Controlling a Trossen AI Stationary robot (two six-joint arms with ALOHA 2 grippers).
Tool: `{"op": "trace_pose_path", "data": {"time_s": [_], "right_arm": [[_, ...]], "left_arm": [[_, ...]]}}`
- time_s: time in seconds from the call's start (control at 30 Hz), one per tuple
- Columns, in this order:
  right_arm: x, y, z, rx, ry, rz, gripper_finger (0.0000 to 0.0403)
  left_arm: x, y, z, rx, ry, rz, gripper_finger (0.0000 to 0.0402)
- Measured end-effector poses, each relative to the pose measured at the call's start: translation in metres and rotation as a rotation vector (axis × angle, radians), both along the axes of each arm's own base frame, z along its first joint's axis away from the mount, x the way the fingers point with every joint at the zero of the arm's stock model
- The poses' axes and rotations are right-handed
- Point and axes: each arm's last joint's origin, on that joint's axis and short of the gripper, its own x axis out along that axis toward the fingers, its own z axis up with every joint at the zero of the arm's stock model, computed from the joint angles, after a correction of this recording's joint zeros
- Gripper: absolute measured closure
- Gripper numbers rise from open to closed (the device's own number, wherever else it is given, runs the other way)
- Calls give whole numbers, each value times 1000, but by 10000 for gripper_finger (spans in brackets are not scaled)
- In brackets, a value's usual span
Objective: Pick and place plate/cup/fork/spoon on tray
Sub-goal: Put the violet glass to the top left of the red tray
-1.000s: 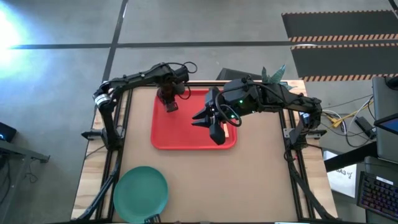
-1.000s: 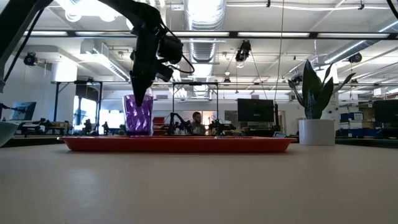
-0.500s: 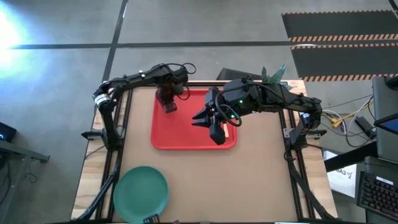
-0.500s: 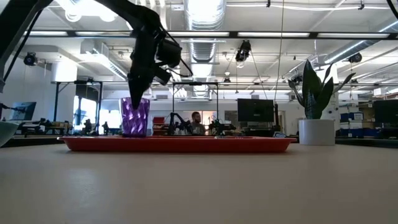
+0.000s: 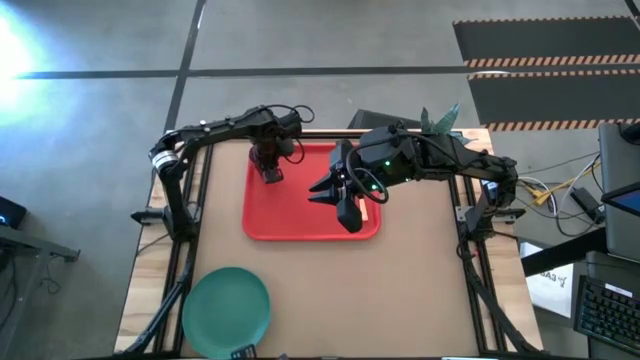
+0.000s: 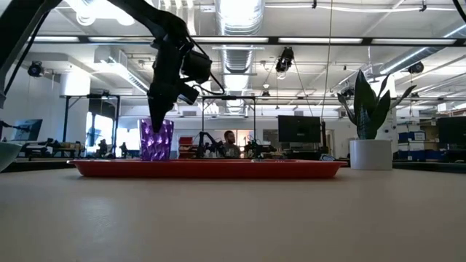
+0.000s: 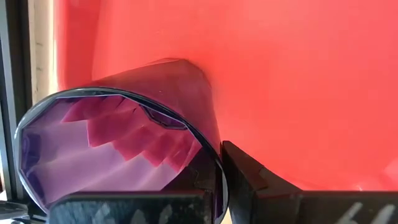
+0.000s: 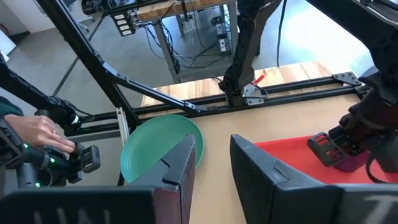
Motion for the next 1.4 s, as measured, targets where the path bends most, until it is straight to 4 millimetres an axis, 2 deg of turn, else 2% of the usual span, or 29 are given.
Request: {"op": "trace_pose_path", "data": {"time_s": [0.5,0.83,1.03,1.27,1.4], "right_arm": [[0,0,0,-3,0,1,310],[0,0,0,-3,0,1,318],[0,0,0,-15,-2,6,314],[0,0,0,-17,-2,8,320],[0,0,0,-18,-2,8,321]], "left_arm": [[1,0,2,13,-20,-2,400],[0,0,3,14,-22,-1,338],[0,0,6,20,-30,23,314],[-6,-4,21,47,-72,25,306],[-13,-9,40,75,-120,25,305]]}}
